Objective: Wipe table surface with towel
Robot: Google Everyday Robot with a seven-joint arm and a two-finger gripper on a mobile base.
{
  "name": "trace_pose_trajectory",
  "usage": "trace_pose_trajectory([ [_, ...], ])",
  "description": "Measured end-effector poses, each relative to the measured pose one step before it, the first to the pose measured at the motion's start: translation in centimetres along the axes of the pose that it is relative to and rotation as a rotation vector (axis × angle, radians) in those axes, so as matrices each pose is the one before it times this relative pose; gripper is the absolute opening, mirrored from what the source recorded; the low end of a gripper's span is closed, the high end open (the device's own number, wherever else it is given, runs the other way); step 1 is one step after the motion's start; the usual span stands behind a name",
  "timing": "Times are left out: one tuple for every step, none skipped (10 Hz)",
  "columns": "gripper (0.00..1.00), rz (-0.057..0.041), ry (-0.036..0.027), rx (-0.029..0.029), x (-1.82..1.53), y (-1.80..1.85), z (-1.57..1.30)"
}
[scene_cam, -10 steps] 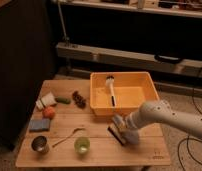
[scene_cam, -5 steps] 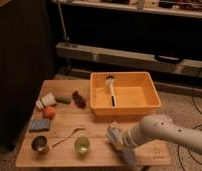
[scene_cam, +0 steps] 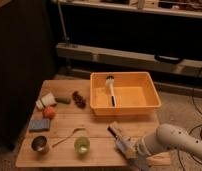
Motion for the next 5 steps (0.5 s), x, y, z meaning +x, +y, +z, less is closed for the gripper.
trace_pose_trajectory([
  [0.00,0.02766,-0.01358,0.00853,-0.918,-1.970,-0.581],
  [0.00,0.02083,-0.01045,0.00935,-0.930,-1.616,-0.623],
  [0.00,0.01557,-0.01263,0.01269,-1.321,-1.503,-0.636],
  [0.00,0.01288,-0.01427,0.01988,-1.837,-1.551,-0.600],
  [0.00,0.00758,-0.00813,0.01392,-1.273,-0.783,-0.289],
])
